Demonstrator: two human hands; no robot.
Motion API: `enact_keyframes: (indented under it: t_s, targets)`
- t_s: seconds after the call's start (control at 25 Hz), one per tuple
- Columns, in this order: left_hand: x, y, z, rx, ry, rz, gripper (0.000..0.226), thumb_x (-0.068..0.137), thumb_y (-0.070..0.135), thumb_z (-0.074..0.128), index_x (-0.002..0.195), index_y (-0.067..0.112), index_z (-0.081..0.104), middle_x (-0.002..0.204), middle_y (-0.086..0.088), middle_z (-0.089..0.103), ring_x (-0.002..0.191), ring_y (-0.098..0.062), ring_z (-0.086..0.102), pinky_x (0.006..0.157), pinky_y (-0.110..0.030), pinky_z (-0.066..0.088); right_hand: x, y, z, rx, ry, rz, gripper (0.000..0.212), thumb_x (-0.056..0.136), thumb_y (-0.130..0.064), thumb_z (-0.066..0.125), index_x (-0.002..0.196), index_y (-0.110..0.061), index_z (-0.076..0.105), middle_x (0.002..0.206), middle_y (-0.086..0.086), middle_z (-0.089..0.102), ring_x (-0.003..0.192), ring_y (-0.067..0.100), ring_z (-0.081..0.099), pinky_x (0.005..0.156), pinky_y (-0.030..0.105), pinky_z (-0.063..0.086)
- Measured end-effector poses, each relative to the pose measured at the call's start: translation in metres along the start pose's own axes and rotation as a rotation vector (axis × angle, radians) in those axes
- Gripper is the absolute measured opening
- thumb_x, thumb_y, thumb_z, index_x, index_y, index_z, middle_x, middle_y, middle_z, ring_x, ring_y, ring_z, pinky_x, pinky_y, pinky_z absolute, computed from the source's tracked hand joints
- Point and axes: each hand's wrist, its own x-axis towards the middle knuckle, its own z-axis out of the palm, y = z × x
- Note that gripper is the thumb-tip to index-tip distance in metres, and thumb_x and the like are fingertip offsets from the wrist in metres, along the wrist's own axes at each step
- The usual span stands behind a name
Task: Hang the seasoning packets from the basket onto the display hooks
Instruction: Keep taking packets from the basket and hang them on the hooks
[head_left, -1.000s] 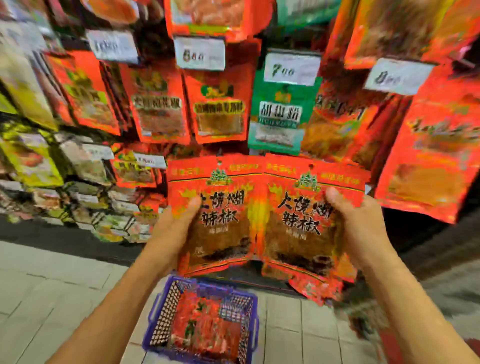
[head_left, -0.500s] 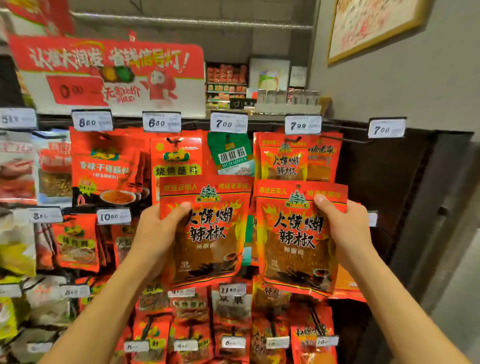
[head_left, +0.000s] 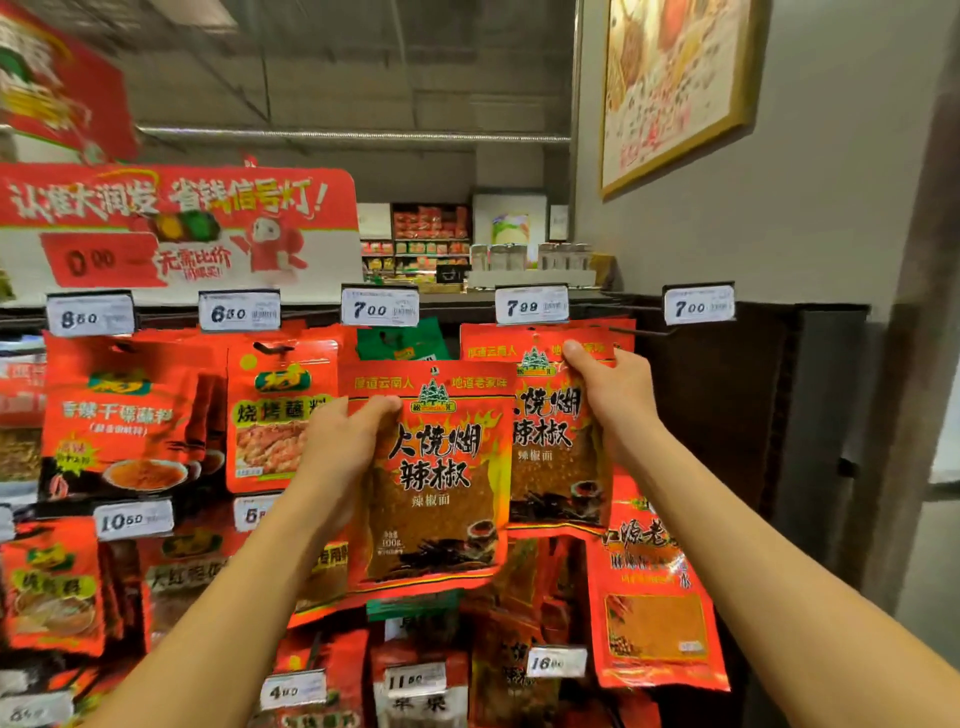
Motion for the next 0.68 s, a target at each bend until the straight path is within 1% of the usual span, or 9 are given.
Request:
enact_keyframes:
  t_s: [0.04, 0.12, 0.2, 0.28, 0.4, 0.48, 0.56, 0.68]
  targets:
    - [0.005, -0.001, 0.009, 0.003, 0.000, -0.013, 0.018, 0.089, 0.019, 0.069, 0.072, 0.018, 0.063, 0.053, 0.009, 0.062, 0.045, -0.010, 0.055, 0.038, -0.019, 0.041, 0.010, 0.001, 0.004, -0.005, 0.000, 0.000, 0.020, 0.089, -0.036, 0.074, 0.084, -0.017, 0.073, 0.080, 0.003, 0.079, 0.076, 0.023, 0.077, 0.081, 0.049, 0.062]
    - [0.011, -0.002, 0.027, -0.003, -0.003, -0.032, 0.017, 0.091, 0.029, 0.071, 0.080, 0.017, 0.066, 0.061, 0.006, 0.071, 0.052, -0.012, 0.066, 0.042, -0.021, 0.048, 0.025, 0.005, 0.011, -0.025, 0.009, 0.002, 0.024, 0.087, -0.037, 0.075, 0.082, -0.015, 0.073, 0.080, 0.004, 0.079, 0.080, 0.026, 0.077, 0.085, 0.053, 0.060]
    - [0.017, -0.002, 0.042, 0.015, -0.011, -0.025, 0.019, 0.093, 0.035, 0.070, 0.085, 0.018, 0.067, 0.063, 0.005, 0.073, 0.054, -0.009, 0.069, 0.044, -0.021, 0.051, 0.036, 0.013, 0.014, -0.013, 0.042, 0.024, 0.027, 0.085, -0.037, 0.076, 0.080, -0.011, 0.073, 0.080, 0.007, 0.078, 0.083, 0.032, 0.076, 0.085, 0.058, 0.058]
    - [0.022, -0.001, 0.053, 0.057, -0.013, -0.027, 0.018, 0.094, 0.034, 0.068, 0.089, 0.017, 0.068, 0.064, 0.005, 0.074, 0.054, -0.009, 0.070, 0.045, -0.021, 0.051, 0.042, 0.019, 0.015, 0.039, 0.063, 0.076, 0.027, 0.084, -0.036, 0.077, 0.080, -0.010, 0.071, 0.080, 0.010, 0.078, 0.080, 0.035, 0.076, 0.083, 0.060, 0.058]
    - [0.025, 0.000, 0.064, 0.085, -0.006, -0.028, 0.016, 0.097, 0.027, 0.065, 0.085, 0.017, 0.067, 0.058, 0.007, 0.071, 0.049, -0.006, 0.066, 0.043, -0.018, 0.047, 0.048, 0.018, 0.016, 0.031, 0.071, 0.080, 0.029, 0.081, -0.038, 0.078, 0.078, -0.009, 0.072, 0.079, 0.012, 0.078, 0.080, 0.038, 0.075, 0.078, 0.059, 0.058]
    - [0.026, 0.000, 0.068, 0.058, -0.016, -0.047, 0.014, 0.096, 0.025, 0.065, 0.089, 0.014, 0.069, 0.064, 0.003, 0.074, 0.056, -0.011, 0.070, 0.047, -0.021, 0.051, 0.052, 0.013, 0.019, 0.028, 0.083, 0.066, 0.025, 0.080, -0.037, 0.079, 0.075, -0.013, 0.072, 0.082, 0.016, 0.077, 0.084, 0.042, 0.074, 0.076, 0.060, 0.057]
    - [0.027, 0.001, 0.072, 0.055, -0.035, -0.057, 0.013, 0.096, 0.025, 0.065, 0.093, 0.013, 0.071, 0.070, -0.001, 0.076, 0.061, -0.015, 0.072, 0.049, -0.023, 0.053, 0.056, 0.011, 0.022, 0.007, 0.083, 0.051, 0.024, 0.081, -0.035, 0.080, 0.069, -0.017, 0.069, 0.081, 0.016, 0.077, 0.082, 0.041, 0.074, 0.073, 0.061, 0.057]
    - [0.029, 0.002, 0.073, 0.069, -0.035, -0.049, 0.014, 0.096, 0.024, 0.066, 0.088, 0.014, 0.070, 0.064, 0.001, 0.074, 0.055, -0.012, 0.070, 0.046, -0.021, 0.050, 0.059, 0.013, 0.023, -0.029, 0.082, 0.062, 0.031, 0.081, -0.035, 0.080, 0.058, -0.019, 0.068, 0.071, 0.009, 0.075, 0.075, 0.037, 0.074, 0.069, 0.055, 0.058]
